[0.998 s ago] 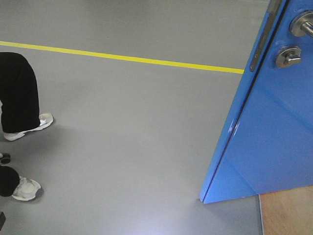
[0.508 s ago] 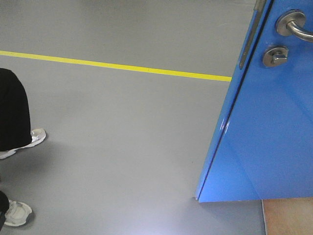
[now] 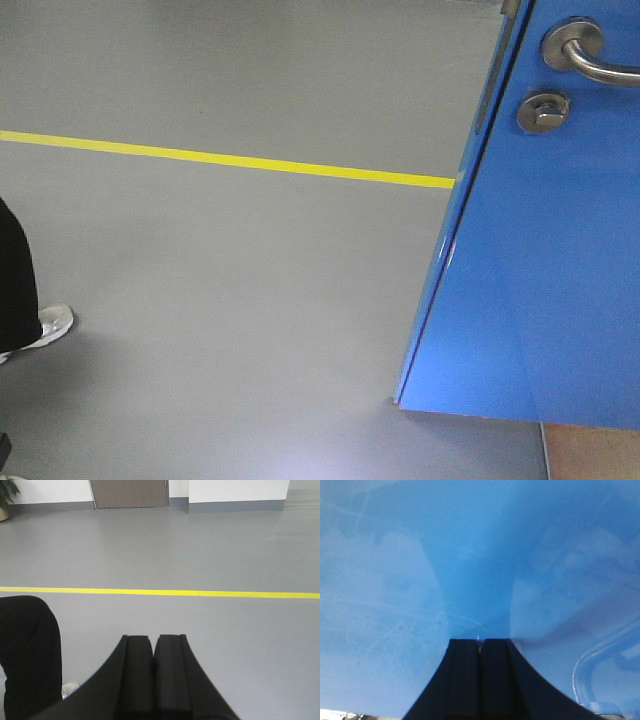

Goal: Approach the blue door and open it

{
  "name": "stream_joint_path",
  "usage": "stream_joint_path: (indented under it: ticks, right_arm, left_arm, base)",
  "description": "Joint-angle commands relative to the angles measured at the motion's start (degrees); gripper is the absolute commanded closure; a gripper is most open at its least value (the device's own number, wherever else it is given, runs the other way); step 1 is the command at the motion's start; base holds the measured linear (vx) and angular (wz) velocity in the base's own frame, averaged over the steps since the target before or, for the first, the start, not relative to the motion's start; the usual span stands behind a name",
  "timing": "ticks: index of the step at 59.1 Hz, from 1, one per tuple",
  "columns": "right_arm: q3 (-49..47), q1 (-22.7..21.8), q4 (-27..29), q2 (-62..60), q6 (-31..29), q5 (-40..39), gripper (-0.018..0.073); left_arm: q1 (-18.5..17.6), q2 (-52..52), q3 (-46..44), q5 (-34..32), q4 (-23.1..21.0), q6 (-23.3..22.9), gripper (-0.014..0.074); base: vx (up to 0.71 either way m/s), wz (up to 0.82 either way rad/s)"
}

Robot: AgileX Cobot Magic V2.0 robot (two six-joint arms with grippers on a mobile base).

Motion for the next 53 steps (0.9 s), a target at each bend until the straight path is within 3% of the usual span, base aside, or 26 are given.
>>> stream_joint_path:
  ticks: [1, 53]
  right_arm:
    - [-1.94, -0.20, 2.20, -1.41, -0.58, -5.05, 0.0570]
    - [-1.94, -0.20, 2.20, -1.41, -0.58, -5.10, 0.0570]
  left_arm:
    - [0.14, -0.86, 0.03, -4.50, 0.00, -0.18, 0.0526]
    - [0.14, -0.86, 0.03, -4.50, 0.00, -0.18, 0.0526]
  base:
    - [0.28, -0.03]
    - [0.18, -0.11]
